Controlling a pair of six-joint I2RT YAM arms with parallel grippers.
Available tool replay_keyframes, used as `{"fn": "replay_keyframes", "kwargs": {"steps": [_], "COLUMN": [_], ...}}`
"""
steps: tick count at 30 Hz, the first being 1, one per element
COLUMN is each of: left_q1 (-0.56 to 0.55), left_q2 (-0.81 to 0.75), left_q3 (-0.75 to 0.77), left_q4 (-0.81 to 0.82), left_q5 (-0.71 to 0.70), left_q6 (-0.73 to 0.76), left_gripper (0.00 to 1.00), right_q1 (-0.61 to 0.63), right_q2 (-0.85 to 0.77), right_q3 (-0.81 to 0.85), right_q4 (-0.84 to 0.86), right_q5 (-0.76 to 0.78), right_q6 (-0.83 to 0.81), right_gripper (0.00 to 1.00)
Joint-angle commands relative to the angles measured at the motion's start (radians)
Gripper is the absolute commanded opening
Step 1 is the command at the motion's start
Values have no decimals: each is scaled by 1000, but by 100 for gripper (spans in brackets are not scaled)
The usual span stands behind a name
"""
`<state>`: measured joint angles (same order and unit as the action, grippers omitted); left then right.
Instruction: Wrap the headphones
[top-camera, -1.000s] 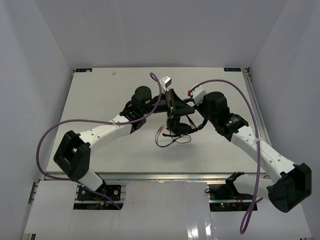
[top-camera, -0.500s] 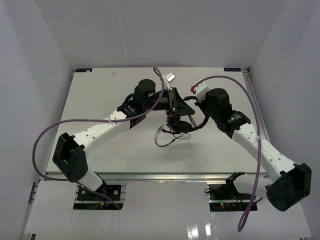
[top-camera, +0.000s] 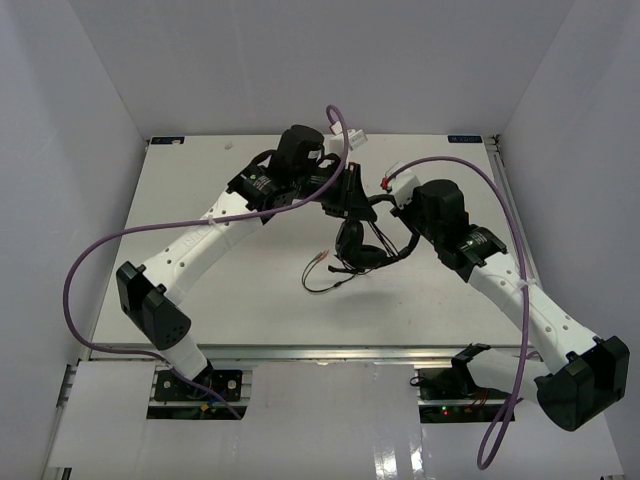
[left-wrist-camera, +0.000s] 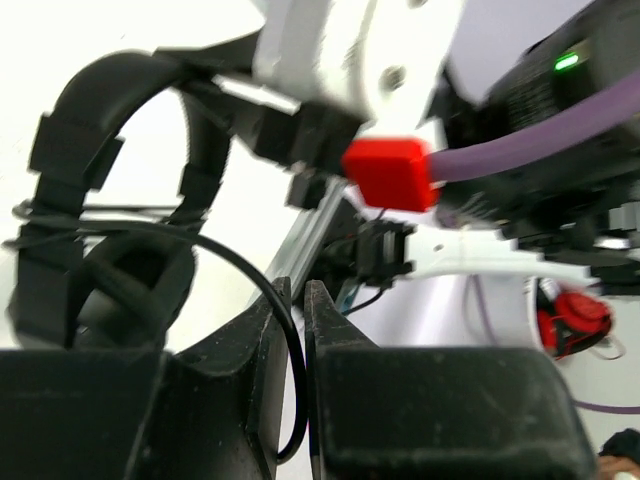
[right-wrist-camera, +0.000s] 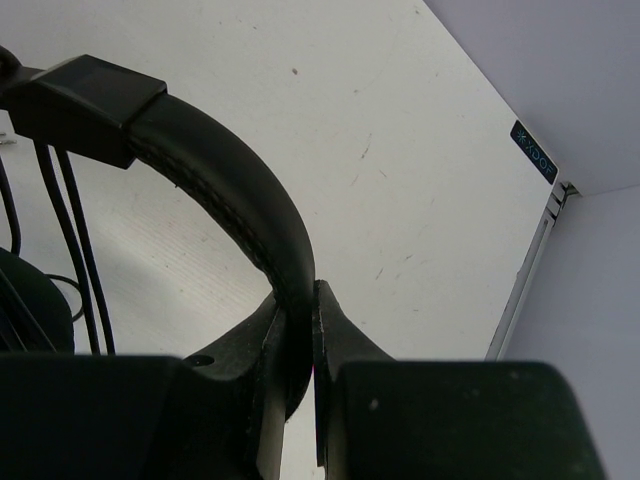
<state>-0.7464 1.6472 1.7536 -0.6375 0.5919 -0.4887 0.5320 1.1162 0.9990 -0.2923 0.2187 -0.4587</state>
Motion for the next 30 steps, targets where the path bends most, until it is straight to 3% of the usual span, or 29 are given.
{"fn": "replay_keyframes", "kwargs": {"steps": [1,8,14,19,30], "left_q1": [-2,-2,-2,-1,-1], "left_q2": [-10,-3,-9,-28,-67], "left_q3": [25,-22,-12,-39,-105], "left_q4": [-186,-212,-247,-265,-273], "left_q5": [-66,-121,-167,-209,-240], "left_q6": [156,221,289,337,375], "left_gripper": [22,22,22,22,22], "right_q1": [-3,-1,-1,-2,-1], "right_q2": [-2,-3,-7,-4,23], "right_q3": [8,24,7,18,30], "right_q4": [61,11,33,3,1], "right_q5": [4,-120,-85,-185,-183], "right_q6": [-1,-57,-118,-165,-193], "right_gripper": [8,8,8,8,8]}}
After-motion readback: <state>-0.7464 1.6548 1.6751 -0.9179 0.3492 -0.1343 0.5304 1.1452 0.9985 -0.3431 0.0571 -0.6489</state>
